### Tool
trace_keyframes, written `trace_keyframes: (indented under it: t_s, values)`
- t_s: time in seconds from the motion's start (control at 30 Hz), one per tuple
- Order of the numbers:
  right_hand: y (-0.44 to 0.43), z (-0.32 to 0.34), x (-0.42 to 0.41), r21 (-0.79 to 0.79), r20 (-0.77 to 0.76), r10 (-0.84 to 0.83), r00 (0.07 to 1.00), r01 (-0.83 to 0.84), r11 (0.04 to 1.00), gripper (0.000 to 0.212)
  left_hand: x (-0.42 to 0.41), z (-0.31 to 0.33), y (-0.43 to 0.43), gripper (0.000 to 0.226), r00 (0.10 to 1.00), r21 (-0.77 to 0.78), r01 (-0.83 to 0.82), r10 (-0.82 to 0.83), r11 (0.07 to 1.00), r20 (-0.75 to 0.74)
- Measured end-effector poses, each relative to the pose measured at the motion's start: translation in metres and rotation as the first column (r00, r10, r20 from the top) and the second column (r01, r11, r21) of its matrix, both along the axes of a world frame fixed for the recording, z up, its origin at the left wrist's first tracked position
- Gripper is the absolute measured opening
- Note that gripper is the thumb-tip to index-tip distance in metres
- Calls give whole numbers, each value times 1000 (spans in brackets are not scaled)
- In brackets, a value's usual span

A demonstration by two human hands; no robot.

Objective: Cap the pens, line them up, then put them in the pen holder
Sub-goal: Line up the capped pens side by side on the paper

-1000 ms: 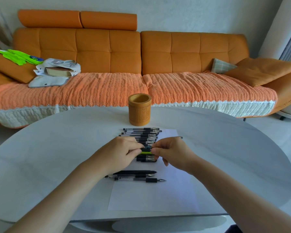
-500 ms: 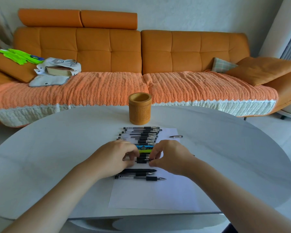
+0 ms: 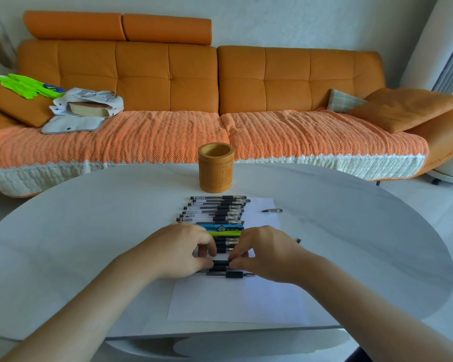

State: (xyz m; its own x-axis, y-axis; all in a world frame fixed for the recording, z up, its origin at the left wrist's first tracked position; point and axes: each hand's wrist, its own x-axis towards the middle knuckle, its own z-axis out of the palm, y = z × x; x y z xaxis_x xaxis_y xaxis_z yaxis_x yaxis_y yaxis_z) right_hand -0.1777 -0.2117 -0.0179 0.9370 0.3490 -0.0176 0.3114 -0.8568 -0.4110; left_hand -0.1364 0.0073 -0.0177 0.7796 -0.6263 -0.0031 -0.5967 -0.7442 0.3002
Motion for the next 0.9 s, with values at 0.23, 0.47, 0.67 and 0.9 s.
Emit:
trace_keyframes:
  t_s: [0.23,0.47,0.67,0.9]
  values:
    - [4,2,1,32,-30,-24,999,25,999,12,1,5,-6,20,999,38,-18,19,999,-41]
    - [-8,5,12,139,83,-90,992,78,987,7,9,13,-13,13,995,-55,-63,59,996,-81]
    - [-43,19,29,204,111,-222,969,196,959,8,16,13,-23,12,992,-157,-122,118,980,-36]
    - [-83,9,26,-99,-72,-321,944,313,945,18,18,9,-38,14,994,-157,-107,104,982,-29]
